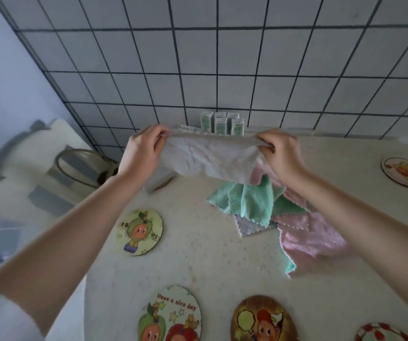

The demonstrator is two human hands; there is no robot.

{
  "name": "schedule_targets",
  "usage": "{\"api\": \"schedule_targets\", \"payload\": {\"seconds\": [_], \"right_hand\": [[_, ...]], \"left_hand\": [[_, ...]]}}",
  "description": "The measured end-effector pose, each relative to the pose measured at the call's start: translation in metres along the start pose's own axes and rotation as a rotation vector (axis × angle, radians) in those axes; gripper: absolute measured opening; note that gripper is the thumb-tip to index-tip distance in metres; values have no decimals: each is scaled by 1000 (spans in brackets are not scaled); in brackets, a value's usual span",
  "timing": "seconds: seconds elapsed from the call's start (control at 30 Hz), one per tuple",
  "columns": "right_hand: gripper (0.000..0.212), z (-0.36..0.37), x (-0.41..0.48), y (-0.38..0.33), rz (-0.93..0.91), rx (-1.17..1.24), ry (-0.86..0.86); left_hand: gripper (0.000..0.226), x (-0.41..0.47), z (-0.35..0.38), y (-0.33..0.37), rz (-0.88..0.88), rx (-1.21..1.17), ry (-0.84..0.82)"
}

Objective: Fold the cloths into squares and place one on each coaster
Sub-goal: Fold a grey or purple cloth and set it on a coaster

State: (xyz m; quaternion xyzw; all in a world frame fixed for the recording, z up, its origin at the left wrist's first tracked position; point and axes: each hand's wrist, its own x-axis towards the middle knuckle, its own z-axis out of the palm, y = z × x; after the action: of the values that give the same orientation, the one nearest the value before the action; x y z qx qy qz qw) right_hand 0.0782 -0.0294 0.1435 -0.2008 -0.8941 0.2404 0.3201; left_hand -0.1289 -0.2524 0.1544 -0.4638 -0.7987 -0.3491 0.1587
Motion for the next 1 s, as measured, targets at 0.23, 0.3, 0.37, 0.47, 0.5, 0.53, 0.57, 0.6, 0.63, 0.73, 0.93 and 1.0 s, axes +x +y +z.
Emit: {"api": "schedule_targets", "payload": {"seconds": [0.23,0.3,0.37,0.47,0.5,0.53,0.57,0.6,0.63,0.73,0.93,1.0], "right_hand": [[34,50,-73,-40,-64,43,-285],[38,69,-102,-38,-61,50,-334],[39,84,-133,-33,-11,59,-419],[40,93,-185,-27,85,57,-587],[40,95,-201,-25,95,49,-626],[40,94,-217,-24,102,41,-657],[40,93,-231,-23,113,30,-690],[41,92,-243,-23,125,14,-726],[42,90,-255,-22,129,1,-751],[47,89,-283,-16,135,-41,-815],[39,87,-324,-8,142,-11,-823],[33,87,-330,-5,165,30,-774]], "left_hand": [[25,-139,-45,-45,-29,96,-113],[29,-181,-44,-52,-55,83,-180],[30,-221,-40,-55,-93,67,-245],[20,-277,-35,-50,-111,57,-316],[19,-295,-33,-47,-109,42,-334],[29,-311,-32,-44,-124,24,-367],[41,-328,-31,-41,-130,11,-398],[47,-343,-30,-39,-149,5,-422],[45,-357,-29,-37,-168,1,-434],[31,-390,-28,-29,-221,4,-481],[24,-418,-31,-27,-455,-89,-499],[36,-419,-32,-32,-570,-159,-493]]}}
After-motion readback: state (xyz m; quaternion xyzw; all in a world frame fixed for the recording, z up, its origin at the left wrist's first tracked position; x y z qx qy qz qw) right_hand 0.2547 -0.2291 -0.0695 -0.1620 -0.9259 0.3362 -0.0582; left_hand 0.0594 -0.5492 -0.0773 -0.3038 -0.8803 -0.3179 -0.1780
